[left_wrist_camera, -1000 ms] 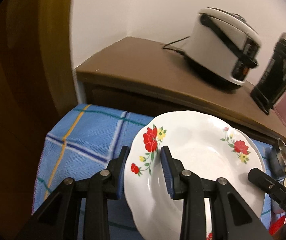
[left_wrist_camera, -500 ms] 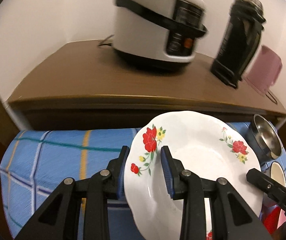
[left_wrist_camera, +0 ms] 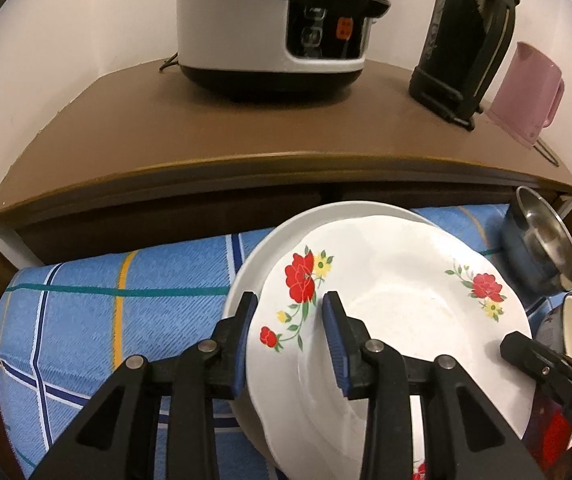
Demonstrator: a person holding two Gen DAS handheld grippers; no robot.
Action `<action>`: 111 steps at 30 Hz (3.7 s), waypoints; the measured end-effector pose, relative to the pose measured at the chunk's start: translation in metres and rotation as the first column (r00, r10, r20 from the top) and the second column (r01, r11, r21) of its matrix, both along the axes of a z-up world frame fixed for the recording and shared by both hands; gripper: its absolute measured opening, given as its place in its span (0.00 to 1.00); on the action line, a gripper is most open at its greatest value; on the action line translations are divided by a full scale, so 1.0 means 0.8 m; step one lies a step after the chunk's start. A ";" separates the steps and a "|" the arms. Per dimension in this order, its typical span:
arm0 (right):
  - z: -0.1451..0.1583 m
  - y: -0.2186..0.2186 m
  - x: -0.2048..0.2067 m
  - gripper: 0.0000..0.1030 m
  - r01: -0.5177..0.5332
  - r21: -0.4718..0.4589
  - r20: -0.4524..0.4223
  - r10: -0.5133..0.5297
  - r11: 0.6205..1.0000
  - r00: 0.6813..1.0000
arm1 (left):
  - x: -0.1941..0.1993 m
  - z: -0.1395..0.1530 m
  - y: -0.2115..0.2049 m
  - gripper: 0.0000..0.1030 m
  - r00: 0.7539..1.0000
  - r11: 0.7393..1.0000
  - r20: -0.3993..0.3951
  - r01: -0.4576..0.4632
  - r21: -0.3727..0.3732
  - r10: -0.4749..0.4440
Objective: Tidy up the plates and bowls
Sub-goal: 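Lift the red-flower plate with the left gripper over the grey plate, then lower the red-flower plate onto the grey plate and open the left gripper, then move the left gripper to the large pink-floral plate and grasp its rim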
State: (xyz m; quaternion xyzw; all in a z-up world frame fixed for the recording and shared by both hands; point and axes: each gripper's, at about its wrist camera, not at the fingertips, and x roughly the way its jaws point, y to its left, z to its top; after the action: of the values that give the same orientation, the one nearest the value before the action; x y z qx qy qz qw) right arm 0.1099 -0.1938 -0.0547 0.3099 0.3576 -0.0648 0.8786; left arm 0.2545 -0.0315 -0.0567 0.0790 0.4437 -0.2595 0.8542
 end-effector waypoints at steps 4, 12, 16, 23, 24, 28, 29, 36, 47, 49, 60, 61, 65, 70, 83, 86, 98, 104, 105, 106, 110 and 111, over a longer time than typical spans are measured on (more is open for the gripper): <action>-0.005 0.004 0.001 0.13 0.000 -0.025 -0.007 0.000 1.000 1.000 | -0.001 -0.002 0.000 0.37 1.000 1.000 0.004 0.004 0.012 -0.004; -0.014 0.013 0.007 0.16 0.003 -0.082 -0.027 -0.006 0.997 1.000 | -0.010 -0.005 -0.011 0.41 0.999 0.997 0.040 0.019 0.071 -0.022; -0.014 0.018 0.008 0.24 0.002 -0.111 -0.029 -0.005 0.994 1.000 | -0.015 -0.002 -0.009 0.41 0.999 0.996 0.047 0.015 0.085 -0.019; 0.015 0.029 -0.002 0.52 0.034 -0.198 0.057 -0.023 0.980 0.998 | -0.023 0.028 0.017 0.43 0.998 0.999 0.060 -0.028 0.044 0.026; 0.021 0.029 -0.006 0.56 0.041 -0.200 0.073 -0.027 0.979 0.997 | -0.027 0.036 0.024 0.43 0.997 0.999 0.066 -0.038 0.033 0.035; 0.039 0.028 -0.023 0.61 0.032 -0.180 0.127 -0.009 0.983 0.992 | -0.044 0.056 0.052 0.43 0.994 0.997 0.076 -0.079 -0.005 0.079; 0.042 0.031 -0.027 0.61 0.014 -0.178 0.134 0.010 0.984 0.991 | -0.050 0.061 0.060 0.43 0.992 0.995 0.082 -0.096 -0.005 0.096; 0.041 0.046 -0.079 0.61 -0.063 -0.179 0.165 0.093 0.982 0.982 | -0.108 0.082 0.106 0.44 0.968 0.978 0.139 -0.209 0.002 0.207; 0.031 0.071 -0.145 0.66 -0.149 -0.226 0.161 0.188 0.963 0.969 | -0.201 0.072 0.146 0.58 0.942 0.955 0.157 -0.295 -0.035 0.297; 0.028 0.072 -0.153 0.66 -0.160 -0.214 0.160 0.196 0.964 0.967 | -0.214 0.067 0.147 0.58 0.939 0.953 0.164 -0.302 -0.036 0.303; 0.033 0.088 -0.174 0.66 -0.172 -0.246 0.197 0.223 0.954 0.955 | -0.248 0.045 0.153 0.58 0.937 0.949 0.148 -0.315 -0.028 0.315; 0.033 0.093 -0.175 0.66 -0.178 -0.260 0.197 0.232 0.949 0.953 | -0.249 0.046 0.154 0.58 0.936 0.948 0.149 -0.318 -0.031 0.319; 0.034 0.107 -0.176 0.66 -0.194 -0.300 0.201 0.261 0.934 0.944 | -0.252 0.048 0.157 0.58 0.924 0.939 0.179 -0.344 -0.002 0.339; 0.032 0.112 -0.174 0.67 -0.192 -0.316 0.195 0.261 0.929 0.945 | -0.248 0.041 0.162 0.63 0.916 0.928 0.174 -0.371 0.029 0.361; 0.005 0.100 -0.158 0.68 -0.226 -0.218 0.126 0.257 0.950 0.958 | -0.225 0.019 0.153 0.63 0.928 0.929 0.093 -0.366 0.045 0.361; 0.002 0.098 -0.153 0.68 -0.226 -0.212 0.117 0.254 0.951 0.960 | -0.219 0.016 0.150 0.63 0.929 0.930 0.077 -0.366 0.038 0.363; 0.000 0.116 -0.136 0.55 -0.263 -0.263 0.090 0.295 0.928 0.951 | -0.205 0.009 0.147 0.63 0.926 0.925 0.067 -0.376 0.056 0.372; -0.010 0.110 -0.129 0.47 -0.267 -0.223 0.064 0.287 0.938 0.956 | -0.203 0.006 0.148 0.63 0.928 0.927 0.062 -0.371 0.055 0.368; -0.010 0.110 -0.128 0.47 -0.266 -0.222 0.065 0.287 0.938 0.956 | -0.203 0.006 0.148 0.63 0.927 0.926 0.062 -0.373 0.056 0.370; -0.011 0.110 -0.127 0.47 -0.270 -0.217 0.064 0.290 0.938 0.955 | -0.202 0.005 0.148 0.63 0.927 0.926 0.060 -0.374 0.057 0.371; -0.018 0.111 -0.122 0.47 -0.287 -0.188 0.048 0.300 0.939 0.953 | -0.199 0.000 0.149 0.63 0.927 0.925 0.052 -0.375 0.063 0.372; -0.020 0.110 -0.121 0.47 -0.287 -0.183 0.045 0.299 0.940 0.953 | -0.198 -0.001 0.150 0.63 0.927 0.925 0.051 -0.375 0.064 0.372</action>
State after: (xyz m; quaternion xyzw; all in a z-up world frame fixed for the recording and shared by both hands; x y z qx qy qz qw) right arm 0.0134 -0.1056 -0.0705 0.1772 0.3607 0.0469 0.9145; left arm 0.0964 0.0884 -0.0572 0.0288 0.4436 -0.0742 0.8927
